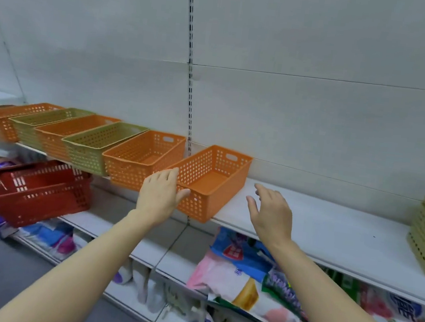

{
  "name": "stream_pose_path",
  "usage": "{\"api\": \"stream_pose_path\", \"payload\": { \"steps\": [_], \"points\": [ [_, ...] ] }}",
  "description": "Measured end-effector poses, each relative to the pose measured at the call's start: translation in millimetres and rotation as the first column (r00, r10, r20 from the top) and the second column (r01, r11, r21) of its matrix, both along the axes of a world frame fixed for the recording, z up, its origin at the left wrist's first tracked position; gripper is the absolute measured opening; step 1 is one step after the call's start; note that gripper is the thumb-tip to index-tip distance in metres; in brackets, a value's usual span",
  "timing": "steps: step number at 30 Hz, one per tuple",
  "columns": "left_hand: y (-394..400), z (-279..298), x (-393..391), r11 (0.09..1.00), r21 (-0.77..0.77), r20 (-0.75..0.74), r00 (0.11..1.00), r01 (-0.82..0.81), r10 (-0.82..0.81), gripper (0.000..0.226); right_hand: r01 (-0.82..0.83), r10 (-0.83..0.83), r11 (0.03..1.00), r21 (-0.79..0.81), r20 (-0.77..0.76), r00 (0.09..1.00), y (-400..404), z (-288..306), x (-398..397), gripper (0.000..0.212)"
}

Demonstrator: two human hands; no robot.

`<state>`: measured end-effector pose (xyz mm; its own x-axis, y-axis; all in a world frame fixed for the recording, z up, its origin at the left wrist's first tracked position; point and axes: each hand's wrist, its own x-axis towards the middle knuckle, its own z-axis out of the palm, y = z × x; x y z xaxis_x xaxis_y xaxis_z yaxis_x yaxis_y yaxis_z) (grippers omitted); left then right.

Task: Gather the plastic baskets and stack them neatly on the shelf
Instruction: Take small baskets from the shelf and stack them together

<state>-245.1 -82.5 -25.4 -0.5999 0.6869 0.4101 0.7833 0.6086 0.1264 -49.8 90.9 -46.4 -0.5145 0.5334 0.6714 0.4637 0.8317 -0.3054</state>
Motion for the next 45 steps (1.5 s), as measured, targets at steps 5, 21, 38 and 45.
{"api": "stream_pose_path", "payload": {
  "steps": [5,21,38,45],
  "points": [
    [-25,-1,-54,0.994,0.011,0.014,0.993,-0.113,0.113,0.062,-0.021,0.025,0.991,-0.13,0.022,0.999,-16,-3,-43,0.03],
    [-40,21,-256,0.925,-0.185,0.272,0.888,-0.331,0.372,0.059,0.397,-0.329,0.722,-0.566,0.222,0.918,-41,7,-152,0.029],
    [33,48,-210,0.898,0.415,0.79,0.547,-0.146,-0.276,0.026,0.564,-0.652,0.693,-0.449,-0.057,0.756,-43,47,24,0.026],
    [119,91,-93,0.874,0.485,0.731,0.528,0.044,-0.432,0.036,0.602,-0.706,0.698,-0.388,-0.236,0.668,-38,80,171,0.024]
  ]
}}
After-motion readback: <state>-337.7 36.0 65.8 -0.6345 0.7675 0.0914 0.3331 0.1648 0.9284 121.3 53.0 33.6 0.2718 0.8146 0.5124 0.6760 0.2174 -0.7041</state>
